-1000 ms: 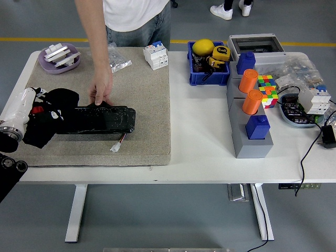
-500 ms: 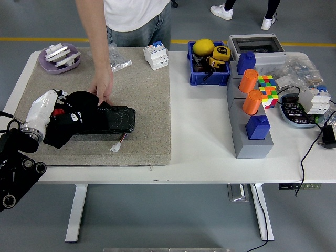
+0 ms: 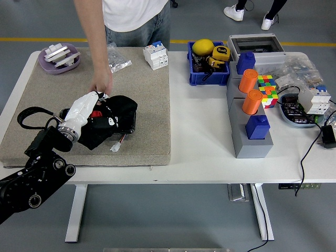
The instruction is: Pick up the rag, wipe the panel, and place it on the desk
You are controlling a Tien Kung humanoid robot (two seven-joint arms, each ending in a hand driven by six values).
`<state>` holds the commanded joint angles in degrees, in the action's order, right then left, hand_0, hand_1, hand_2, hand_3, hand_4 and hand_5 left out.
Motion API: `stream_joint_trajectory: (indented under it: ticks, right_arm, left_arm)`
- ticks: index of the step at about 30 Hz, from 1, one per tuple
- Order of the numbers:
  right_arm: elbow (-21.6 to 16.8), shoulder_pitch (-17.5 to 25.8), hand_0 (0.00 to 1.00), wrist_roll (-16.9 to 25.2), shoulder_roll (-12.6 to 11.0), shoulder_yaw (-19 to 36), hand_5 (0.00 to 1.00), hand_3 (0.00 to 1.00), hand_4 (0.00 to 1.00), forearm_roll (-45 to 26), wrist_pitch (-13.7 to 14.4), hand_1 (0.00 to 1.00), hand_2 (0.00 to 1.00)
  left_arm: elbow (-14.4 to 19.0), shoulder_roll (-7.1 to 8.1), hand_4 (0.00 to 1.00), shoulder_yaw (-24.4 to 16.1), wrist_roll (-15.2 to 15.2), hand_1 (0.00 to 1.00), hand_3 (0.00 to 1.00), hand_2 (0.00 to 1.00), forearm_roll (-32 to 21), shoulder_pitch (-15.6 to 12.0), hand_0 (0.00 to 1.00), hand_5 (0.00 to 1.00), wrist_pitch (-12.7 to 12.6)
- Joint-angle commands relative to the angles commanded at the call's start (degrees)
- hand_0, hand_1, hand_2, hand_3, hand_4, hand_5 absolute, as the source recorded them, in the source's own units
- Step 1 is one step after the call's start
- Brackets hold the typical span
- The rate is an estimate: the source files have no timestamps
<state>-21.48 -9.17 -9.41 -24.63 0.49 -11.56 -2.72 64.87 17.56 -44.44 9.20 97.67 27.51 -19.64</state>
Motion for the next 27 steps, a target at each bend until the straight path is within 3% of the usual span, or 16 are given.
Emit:
stream_joint_trajectory:
  ticks: [5,9,18,27]
  right_arm:
    - [-0.03,0.03,0.767,-0.09,-0.03,-0.05,0.518,0.680,0.998,0.09,-0.03,0.698,0.712]
    - [-0.04,0.11,0.767,-0.16,-0.06,-0.02,0.518,0.680,0.998,0.17,-0.04,0.698,0.712]
    - [-0.12,0.24,0.767,-0.12,-0.14,-0.05,0.519,0.680,0.998,0.19,-0.04,0.698,0.712]
    - [-0.12,0.39,0.767,-0.04,-0.23,-0.05,0.519,0.681,0.998,0.17,-0.08,0.698,0.712]
  left_arm:
    - [0.78,-0.82,0.407,3.75,0.56,0.162,0.451,0.490,1.32,1.02,0.159,0.002,0.06]
    - [0.66,-1.43,0.407,4.42,0.78,0.162,0.451,0.490,1.38,1.46,0.159,0.002,-0.18]
    - [-0.26,-1.15,0.409,2.73,1.22,0.163,0.454,0.491,1.14,1.24,0.158,0.002,-0.66]
    - [-2.16,0.49,0.409,-0.91,1.60,0.163,0.454,0.490,2.03,-0.41,0.158,0.002,-0.68]
